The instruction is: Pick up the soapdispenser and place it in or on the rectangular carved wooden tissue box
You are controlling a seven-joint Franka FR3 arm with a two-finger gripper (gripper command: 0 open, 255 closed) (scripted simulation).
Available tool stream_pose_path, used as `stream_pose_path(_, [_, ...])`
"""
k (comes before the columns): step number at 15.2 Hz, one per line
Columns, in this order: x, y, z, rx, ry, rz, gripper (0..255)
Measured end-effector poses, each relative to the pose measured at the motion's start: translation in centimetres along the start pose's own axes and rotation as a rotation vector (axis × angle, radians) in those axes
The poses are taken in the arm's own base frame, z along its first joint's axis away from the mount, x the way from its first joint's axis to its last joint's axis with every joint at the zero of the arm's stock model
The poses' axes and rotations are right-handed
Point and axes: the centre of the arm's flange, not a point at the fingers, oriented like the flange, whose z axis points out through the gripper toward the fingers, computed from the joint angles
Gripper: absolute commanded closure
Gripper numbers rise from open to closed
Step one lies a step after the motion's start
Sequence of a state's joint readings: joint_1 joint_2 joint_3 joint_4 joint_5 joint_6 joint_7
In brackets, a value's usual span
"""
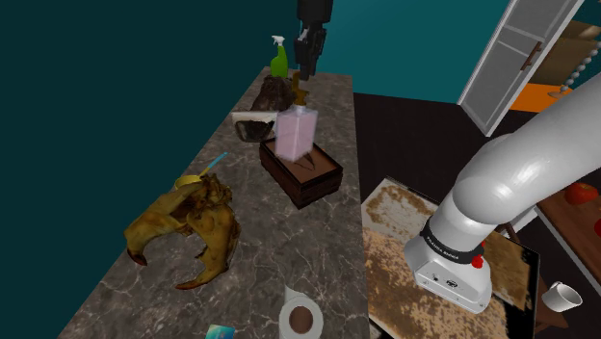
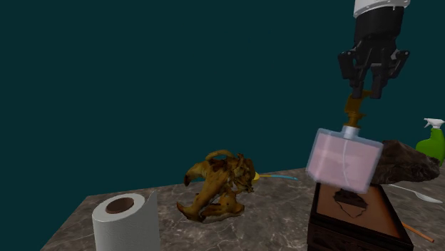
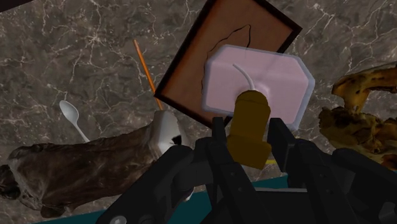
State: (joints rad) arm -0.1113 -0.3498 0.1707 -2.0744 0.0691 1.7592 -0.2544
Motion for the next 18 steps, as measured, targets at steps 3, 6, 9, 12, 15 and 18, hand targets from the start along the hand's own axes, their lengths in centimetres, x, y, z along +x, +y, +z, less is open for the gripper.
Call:
stream_pose_path(3, [-0.1,-0.1,1.6,0.0,0.0,0.0,255])
stream_pose_path(6, [-0.1,0.0,3.1,-0.001,0.006,0.0,255])
stream_pose_path(9, [-0.1,0.0,3.2,-0.004,0.014,0.0,255])
stream_pose_path(12, [-0.1,0.0,3.2,-0.004,0.014,0.0,255])
stream_pose_path(15, [-0.2,0.0,3.5,-0.002,0.008,0.0,0])
stream_pose_path(18, [-0.1,0.0,3.7,-0.001,0.002,0.0,0])
